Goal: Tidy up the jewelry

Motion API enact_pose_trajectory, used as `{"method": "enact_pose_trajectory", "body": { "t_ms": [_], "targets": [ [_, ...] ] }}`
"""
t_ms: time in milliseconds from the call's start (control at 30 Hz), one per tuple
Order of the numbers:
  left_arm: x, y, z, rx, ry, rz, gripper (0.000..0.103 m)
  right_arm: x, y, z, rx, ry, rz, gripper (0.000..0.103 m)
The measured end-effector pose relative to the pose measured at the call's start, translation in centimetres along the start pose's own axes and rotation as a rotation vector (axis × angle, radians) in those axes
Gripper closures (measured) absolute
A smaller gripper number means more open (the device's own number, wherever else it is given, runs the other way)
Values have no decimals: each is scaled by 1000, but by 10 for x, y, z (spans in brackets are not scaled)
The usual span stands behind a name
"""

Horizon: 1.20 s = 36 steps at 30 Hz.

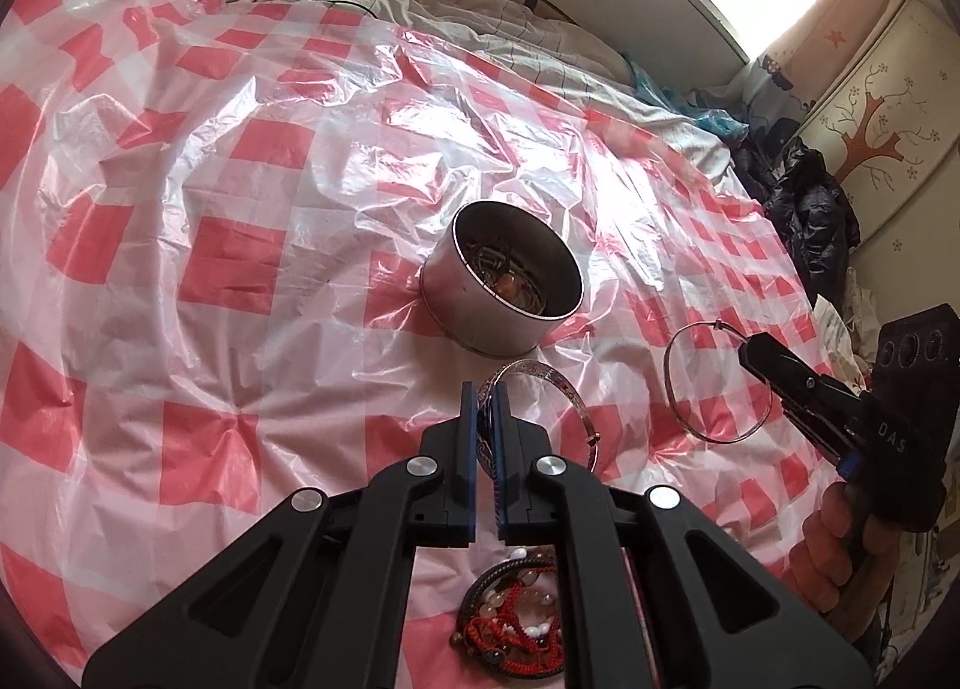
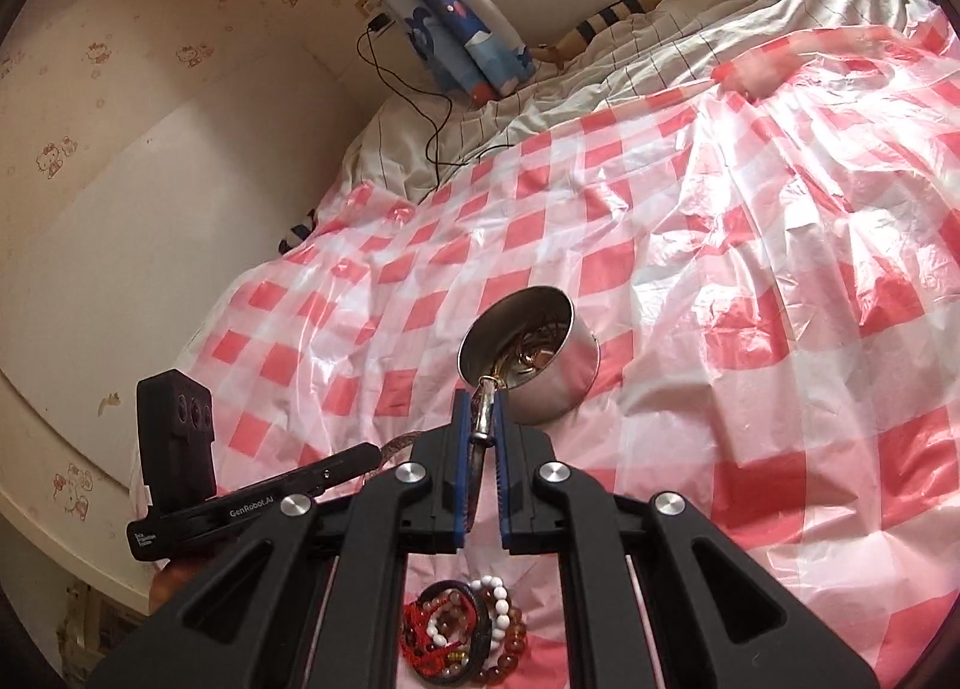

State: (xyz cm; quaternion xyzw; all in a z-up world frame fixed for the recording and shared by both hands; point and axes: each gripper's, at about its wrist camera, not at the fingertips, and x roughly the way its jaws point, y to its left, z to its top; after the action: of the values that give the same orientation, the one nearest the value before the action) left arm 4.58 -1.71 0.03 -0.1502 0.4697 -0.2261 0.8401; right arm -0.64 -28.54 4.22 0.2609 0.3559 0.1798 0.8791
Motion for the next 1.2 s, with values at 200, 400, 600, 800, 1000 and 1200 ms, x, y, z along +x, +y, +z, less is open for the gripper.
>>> {"method": "enact_pose_trajectory", "body": {
  "t_ms": [200, 400, 600, 800, 1000, 1200],
  "targets": [
    [9, -2, 16, -25, -17, -15, 99, 11, 5, 13, -8, -23, -21, 95],
    [22, -2, 33, -50, -40, -22, 99, 26, 3, 26, 13, -45, -25, 95],
    [40, -11, 51, -46, -83, -11, 99, 40, 4, 38, 5, -87, -56, 95],
    [63, -21, 61, -41, -117, -7, 99, 58, 3, 45, -7, -85, -64, 95],
    [85, -14, 59, -18, -60, 87, 97, 78, 1, 48, 14, -84, 4, 95],
    [56, -4, 59, -71, -139, 108, 69, 102, -12, 39, 72, -15, -89, 64]
  ]
}}
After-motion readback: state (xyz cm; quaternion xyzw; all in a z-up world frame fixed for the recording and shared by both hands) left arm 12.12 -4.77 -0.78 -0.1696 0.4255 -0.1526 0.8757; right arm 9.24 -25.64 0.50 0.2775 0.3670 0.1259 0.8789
